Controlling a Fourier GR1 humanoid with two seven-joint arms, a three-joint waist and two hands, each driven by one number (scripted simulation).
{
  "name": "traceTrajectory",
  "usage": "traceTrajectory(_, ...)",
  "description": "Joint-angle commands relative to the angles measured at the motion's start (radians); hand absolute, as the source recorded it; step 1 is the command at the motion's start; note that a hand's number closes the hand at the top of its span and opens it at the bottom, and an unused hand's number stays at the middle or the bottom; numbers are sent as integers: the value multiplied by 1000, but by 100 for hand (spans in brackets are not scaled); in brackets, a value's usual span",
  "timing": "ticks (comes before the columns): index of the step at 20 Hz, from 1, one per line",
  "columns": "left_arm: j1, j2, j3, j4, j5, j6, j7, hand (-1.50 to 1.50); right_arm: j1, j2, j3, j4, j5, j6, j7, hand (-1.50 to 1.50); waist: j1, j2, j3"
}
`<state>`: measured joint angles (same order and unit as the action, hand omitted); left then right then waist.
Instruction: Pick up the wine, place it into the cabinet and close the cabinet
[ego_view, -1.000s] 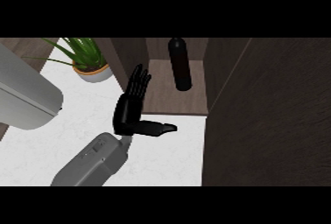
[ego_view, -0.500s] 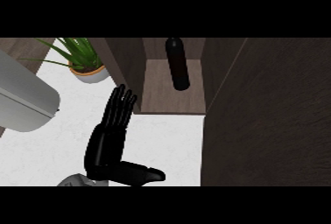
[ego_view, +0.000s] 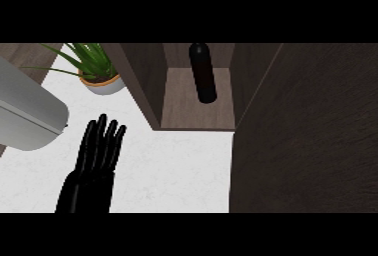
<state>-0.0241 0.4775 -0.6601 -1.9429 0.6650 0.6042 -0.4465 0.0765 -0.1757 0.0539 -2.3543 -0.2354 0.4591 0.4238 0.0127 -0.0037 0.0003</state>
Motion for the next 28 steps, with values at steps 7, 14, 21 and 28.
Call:
traceTrajectory(7,331,223,199,-296,65,-62,-33,-150,147,12,224,-128,-82,35,130,150,8,-6,-1)
traceTrajectory(14,531,236,322,-255,106,-238,-147,-150,50,86,443,-201,20,-92,276,150,7,-5,-3)
traceTrajectory(21,692,288,522,-225,223,-469,-187,-150,-177,174,642,-33,260,-291,258,150,19,-5,-4)
traceTrajectory(28,751,320,735,-224,323,-596,-158,-150,-442,175,775,152,386,-518,282,150,20,-2,-3)
